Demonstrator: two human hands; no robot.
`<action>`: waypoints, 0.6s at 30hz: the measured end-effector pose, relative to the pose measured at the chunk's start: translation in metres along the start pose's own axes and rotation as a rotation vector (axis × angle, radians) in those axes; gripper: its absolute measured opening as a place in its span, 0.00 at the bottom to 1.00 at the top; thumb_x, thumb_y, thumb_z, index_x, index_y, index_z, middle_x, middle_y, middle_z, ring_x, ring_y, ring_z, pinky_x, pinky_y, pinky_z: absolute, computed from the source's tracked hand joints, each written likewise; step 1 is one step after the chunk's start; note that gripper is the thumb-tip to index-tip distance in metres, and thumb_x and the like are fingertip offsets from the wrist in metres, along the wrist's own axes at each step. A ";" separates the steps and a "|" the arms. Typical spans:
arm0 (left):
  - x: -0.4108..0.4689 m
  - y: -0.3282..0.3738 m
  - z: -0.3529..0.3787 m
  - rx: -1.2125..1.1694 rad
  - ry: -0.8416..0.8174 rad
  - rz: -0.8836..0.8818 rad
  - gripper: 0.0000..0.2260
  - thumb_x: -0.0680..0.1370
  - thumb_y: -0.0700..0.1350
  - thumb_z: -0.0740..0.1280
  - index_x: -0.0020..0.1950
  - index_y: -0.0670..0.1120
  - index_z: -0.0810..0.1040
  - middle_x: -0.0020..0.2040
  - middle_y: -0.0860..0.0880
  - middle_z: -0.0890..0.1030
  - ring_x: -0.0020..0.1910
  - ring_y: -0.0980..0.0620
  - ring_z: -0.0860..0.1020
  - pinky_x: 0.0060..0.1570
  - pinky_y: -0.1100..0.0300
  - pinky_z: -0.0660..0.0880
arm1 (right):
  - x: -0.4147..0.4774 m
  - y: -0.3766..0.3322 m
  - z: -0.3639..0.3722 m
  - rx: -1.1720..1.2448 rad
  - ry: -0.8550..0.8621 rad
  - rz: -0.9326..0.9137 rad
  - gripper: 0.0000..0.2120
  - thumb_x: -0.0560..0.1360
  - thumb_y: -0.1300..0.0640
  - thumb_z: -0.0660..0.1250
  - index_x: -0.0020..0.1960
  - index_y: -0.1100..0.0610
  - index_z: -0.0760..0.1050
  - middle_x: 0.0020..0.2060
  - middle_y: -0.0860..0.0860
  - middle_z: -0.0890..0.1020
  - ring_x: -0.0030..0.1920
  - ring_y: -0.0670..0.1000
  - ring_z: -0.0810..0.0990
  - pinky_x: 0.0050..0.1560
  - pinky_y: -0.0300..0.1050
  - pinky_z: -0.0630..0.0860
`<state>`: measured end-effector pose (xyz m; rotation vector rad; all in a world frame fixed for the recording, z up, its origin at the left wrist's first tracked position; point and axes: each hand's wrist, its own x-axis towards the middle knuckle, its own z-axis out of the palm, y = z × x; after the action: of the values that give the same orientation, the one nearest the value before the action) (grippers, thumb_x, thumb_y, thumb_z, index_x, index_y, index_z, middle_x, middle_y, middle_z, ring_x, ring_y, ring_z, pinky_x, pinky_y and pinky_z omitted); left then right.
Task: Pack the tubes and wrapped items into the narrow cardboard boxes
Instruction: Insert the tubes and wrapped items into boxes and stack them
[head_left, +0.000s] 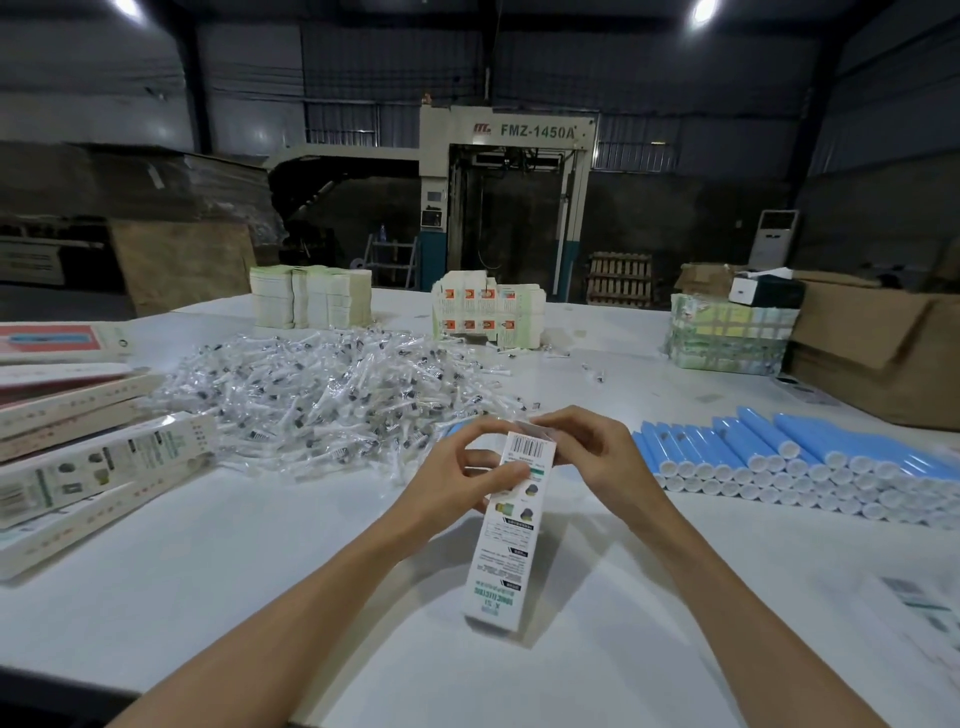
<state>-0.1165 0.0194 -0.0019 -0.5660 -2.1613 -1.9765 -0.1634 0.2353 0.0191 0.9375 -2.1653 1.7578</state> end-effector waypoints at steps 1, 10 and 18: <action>0.000 0.000 0.000 0.000 0.001 0.005 0.17 0.80 0.47 0.77 0.66 0.56 0.78 0.53 0.45 0.90 0.51 0.43 0.89 0.43 0.50 0.86 | 0.000 -0.001 0.000 0.068 -0.009 0.027 0.10 0.85 0.63 0.64 0.59 0.60 0.83 0.51 0.56 0.88 0.52 0.58 0.87 0.53 0.49 0.84; 0.004 0.001 0.004 -0.019 -0.014 0.036 0.17 0.81 0.43 0.76 0.64 0.50 0.71 0.53 0.39 0.89 0.50 0.34 0.88 0.46 0.38 0.83 | 0.002 -0.007 0.011 0.456 0.033 0.258 0.08 0.81 0.60 0.71 0.53 0.63 0.85 0.52 0.64 0.86 0.50 0.56 0.85 0.51 0.45 0.82; 0.005 -0.001 0.004 -0.013 -0.057 0.043 0.23 0.78 0.43 0.79 0.64 0.57 0.71 0.53 0.41 0.89 0.49 0.39 0.89 0.40 0.52 0.84 | 0.003 -0.009 0.012 0.378 0.117 0.247 0.07 0.79 0.60 0.73 0.52 0.64 0.87 0.49 0.62 0.87 0.49 0.58 0.87 0.52 0.46 0.83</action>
<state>-0.1205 0.0236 -0.0013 -0.6725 -2.1513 -1.9773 -0.1574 0.2225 0.0250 0.6356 -1.9831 2.3332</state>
